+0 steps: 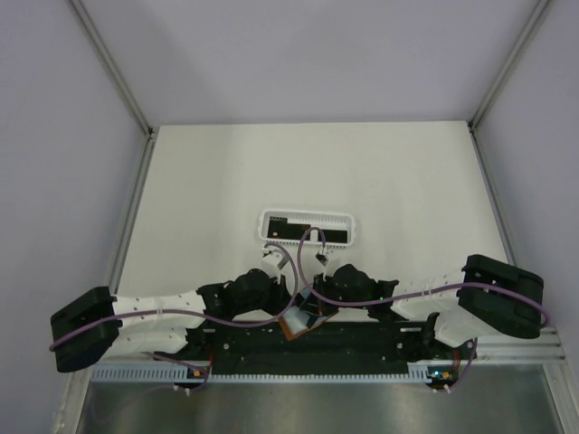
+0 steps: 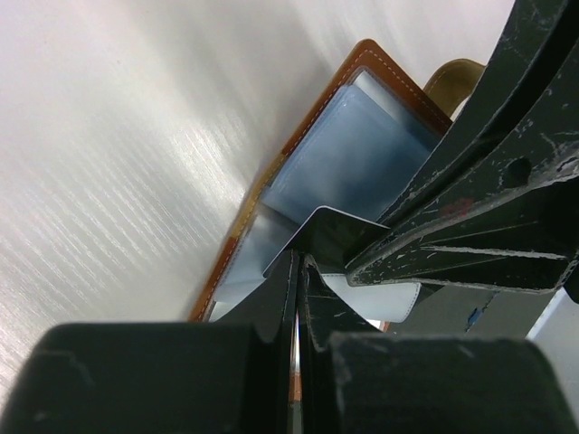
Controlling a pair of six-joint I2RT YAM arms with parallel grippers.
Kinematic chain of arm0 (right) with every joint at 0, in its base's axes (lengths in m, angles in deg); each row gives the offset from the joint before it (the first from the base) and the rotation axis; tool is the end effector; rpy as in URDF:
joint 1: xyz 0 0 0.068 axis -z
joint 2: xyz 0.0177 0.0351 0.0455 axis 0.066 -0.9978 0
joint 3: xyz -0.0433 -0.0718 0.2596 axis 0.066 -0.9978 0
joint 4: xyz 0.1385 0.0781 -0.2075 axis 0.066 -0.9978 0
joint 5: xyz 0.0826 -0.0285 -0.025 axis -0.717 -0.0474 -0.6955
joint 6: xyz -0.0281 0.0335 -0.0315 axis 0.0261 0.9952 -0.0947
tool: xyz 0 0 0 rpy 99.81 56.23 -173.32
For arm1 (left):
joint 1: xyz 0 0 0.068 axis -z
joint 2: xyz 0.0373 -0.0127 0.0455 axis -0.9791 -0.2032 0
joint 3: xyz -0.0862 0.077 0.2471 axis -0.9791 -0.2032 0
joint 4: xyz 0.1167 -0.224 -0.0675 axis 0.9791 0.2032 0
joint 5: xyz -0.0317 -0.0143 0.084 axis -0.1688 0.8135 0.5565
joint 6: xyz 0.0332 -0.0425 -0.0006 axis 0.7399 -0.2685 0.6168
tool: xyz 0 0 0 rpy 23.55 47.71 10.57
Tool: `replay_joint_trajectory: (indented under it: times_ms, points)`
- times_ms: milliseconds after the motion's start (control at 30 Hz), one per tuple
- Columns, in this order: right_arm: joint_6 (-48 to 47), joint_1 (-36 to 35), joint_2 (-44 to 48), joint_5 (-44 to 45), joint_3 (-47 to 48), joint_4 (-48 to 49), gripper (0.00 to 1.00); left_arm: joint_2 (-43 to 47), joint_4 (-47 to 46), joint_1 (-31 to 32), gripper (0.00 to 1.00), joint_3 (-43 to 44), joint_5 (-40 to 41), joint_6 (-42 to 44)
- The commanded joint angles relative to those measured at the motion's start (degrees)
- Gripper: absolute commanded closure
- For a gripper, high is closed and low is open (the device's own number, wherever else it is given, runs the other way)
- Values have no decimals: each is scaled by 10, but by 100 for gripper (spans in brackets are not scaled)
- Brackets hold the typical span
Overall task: Put the credit cards into the card holder
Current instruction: Insert the credit card into the card holder.
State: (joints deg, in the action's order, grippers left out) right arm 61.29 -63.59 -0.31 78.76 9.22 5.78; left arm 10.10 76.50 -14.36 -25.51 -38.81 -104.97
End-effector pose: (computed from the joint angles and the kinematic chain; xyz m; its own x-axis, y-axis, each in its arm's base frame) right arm 0.0906 0.2232 0.1338 -0.8419 -0.0625 -0.5360 -0.4677 0.5801 0.6669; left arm 0.0856 -0.1702 0.1468 -0.7600 0.0931 -0.6432 0.5064 0.7052 -0.4963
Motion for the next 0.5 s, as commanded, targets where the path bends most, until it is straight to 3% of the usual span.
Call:
replay_joint_trajectory:
  times_ms: [0, 467]
  points:
    - [-6, -3, 28, 8, 16, 39, 100, 1, -15, 3, 100, -15, -12, -7]
    - [-7, -3, 50, 45, 14, -16, 100, 118, 85, 3, 100, -32, 0, -24]
